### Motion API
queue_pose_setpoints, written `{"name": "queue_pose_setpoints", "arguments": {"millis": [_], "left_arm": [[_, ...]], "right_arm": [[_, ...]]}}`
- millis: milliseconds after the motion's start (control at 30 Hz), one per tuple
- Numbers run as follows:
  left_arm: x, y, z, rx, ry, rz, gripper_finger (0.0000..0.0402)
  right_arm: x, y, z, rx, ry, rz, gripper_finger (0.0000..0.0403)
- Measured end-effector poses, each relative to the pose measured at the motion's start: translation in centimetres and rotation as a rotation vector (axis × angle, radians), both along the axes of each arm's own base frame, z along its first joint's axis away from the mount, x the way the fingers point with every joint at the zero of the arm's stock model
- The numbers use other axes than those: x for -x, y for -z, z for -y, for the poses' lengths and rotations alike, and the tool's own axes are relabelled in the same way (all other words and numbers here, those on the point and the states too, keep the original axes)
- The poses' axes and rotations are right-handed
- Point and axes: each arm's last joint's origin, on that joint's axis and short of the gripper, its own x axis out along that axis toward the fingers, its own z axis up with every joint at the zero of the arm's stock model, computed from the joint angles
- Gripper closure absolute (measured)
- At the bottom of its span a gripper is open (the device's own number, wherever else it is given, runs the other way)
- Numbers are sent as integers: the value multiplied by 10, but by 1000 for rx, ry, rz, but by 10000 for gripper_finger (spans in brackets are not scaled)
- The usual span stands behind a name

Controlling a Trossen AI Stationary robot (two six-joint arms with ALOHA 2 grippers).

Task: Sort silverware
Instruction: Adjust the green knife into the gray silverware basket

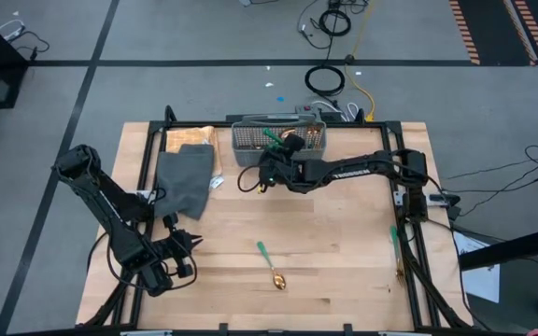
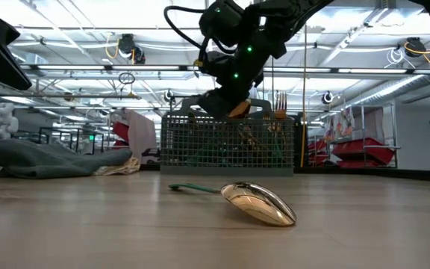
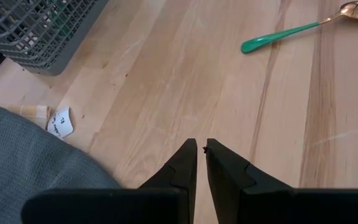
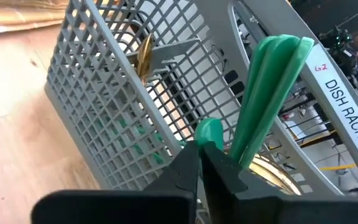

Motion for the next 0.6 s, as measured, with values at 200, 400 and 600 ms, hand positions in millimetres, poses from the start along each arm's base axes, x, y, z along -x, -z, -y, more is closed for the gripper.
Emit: {"name": "queue_pose_setpoints", "arguments": {"millis": [200,400,600], "left_arm": [[0,0,0,0,0,0,358],[0,0,0,0,0,0,358],[0,0,0,0,0,0,358]], "right_arm": [[-2,-2,-6,29,-42,-26,402],[-11,-20,-15,24,-100,17,403],[-18,-36,-15,19,-136,57,403]]}}
